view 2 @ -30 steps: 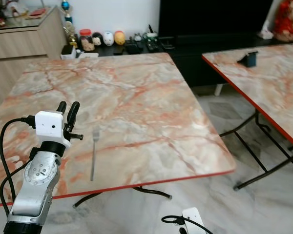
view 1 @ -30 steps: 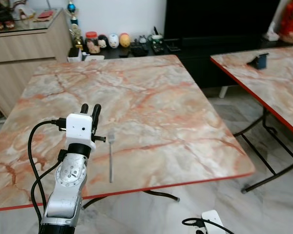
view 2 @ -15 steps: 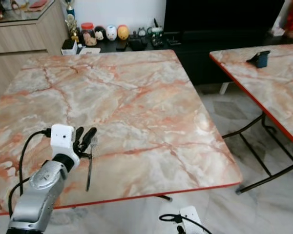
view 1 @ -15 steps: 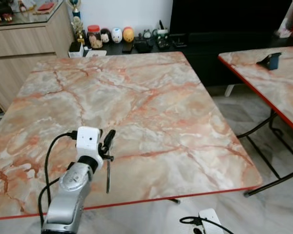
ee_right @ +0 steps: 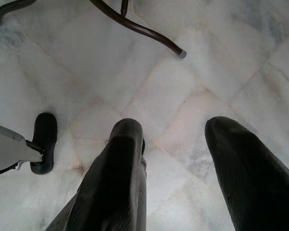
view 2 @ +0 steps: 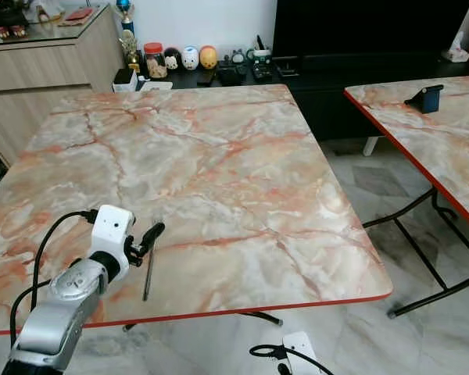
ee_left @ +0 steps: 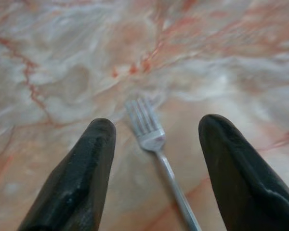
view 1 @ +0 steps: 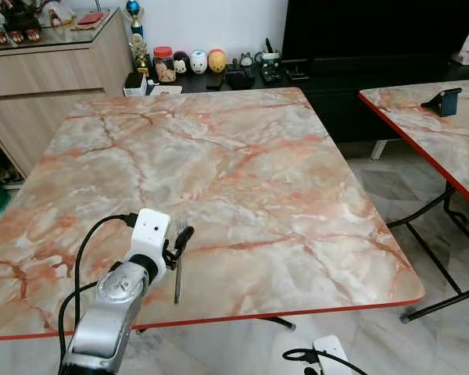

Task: Setting the table

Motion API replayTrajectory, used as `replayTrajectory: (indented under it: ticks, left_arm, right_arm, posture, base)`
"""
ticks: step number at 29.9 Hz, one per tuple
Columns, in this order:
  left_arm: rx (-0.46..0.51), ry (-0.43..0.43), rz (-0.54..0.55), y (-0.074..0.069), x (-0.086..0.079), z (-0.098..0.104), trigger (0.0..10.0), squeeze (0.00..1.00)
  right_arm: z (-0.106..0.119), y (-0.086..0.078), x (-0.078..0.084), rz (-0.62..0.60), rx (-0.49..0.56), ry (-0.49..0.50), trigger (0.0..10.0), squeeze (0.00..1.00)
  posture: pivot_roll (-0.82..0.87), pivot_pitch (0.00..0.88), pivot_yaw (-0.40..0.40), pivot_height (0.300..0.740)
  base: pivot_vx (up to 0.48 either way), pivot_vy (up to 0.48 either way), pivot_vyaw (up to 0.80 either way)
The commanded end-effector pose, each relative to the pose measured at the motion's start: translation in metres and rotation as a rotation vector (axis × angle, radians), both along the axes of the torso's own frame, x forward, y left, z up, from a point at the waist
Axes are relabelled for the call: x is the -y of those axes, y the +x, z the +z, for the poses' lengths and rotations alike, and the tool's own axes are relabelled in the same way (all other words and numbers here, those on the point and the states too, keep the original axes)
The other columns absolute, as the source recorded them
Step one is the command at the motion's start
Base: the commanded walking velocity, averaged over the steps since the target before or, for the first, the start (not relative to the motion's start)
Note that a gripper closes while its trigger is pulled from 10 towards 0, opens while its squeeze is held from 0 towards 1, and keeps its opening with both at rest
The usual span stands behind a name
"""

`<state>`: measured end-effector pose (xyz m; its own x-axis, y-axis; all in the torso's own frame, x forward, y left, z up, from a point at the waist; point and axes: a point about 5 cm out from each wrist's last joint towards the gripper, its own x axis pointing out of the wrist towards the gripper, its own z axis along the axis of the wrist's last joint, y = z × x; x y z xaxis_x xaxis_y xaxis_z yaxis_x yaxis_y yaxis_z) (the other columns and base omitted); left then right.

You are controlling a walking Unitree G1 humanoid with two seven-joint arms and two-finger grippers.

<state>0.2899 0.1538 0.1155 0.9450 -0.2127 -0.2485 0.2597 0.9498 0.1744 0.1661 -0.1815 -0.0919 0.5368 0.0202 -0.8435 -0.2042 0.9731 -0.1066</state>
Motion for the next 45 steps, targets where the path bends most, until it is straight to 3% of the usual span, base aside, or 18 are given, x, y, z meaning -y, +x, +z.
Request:
replayTrajectory:
  ticks: [1,4,5,14,42,43,44,45]
  left_arm:
    - [-0.036,0.012,0.028,0.003,-0.001,-0.006,10.0,0.0]
    - [-0.057,-0.039,0.052,0.006,-0.001,-0.011,10.0,0.0]
    - [-0.056,-0.006,0.069,0.01,-0.003,-0.014,10.0,0.0]
    - [-0.063,-0.039,0.105,0.022,-0.002,-0.016,10.0,0.0]
    - [-0.193,-0.056,0.062,0.019,0.005,-0.043,10.0,0.0]
    - [-0.194,-0.057,0.061,0.019,0.005,-0.043,8.0,0.0]
    - [-0.194,-0.057,0.06,0.019,0.005,-0.043,8.0,0.0]
    - [-0.195,-0.058,0.058,0.019,0.005,-0.043,0.7,0.0]
  right_arm:
    - [-0.001,-0.001,0.0,-0.003,-0.01,-0.002,10.0,0.0]
    - [0.0,0.0,0.0,-0.002,-0.011,-0.003,10.0,0.0]
    - [0.0,0.0,0.0,0.003,-0.012,-0.004,10.0,0.0]
    - [0.0,0.0,0.0,-0.001,-0.01,-0.004,10.0,0.0]
    - [0.0,0.0,0.0,0.009,-0.015,-0.002,10.0,0.0]
    - [0.0,0.0,0.0,0.009,-0.015,-0.002,10.0,0.0]
    - [0.0,0.0,0.0,0.009,-0.015,-0.003,10.0,0.0]
    - [0.0,0.0,0.0,0.01,-0.015,-0.003,10.0,0.0]
  posture:
    - [0.01,0.0,0.004,0.74]
    - [0.02,0.0,0.0,0.74]
    - [0.02,0.0,0.0,0.74]
    - [0.01,0.0,0.002,0.74]
    - [0.01,0.0,-0.001,0.74]
    - [0.01,0.0,-0.002,0.74]
    - [0.01,0.0,-0.002,0.74]
    - [0.01,0.0,-0.002,0.74]
  base:
    - [0.0,0.0,0.0]
    - [0.0,0.0,0.0]
    - [0.0,0.0,0.0]
    - [0.0,0.0,0.0]
    - [0.0,0.0,0.0]
    - [0.0,0.0,0.0]
    - [0.0,0.0,0.0]
    - [0.0,0.0,0.0]
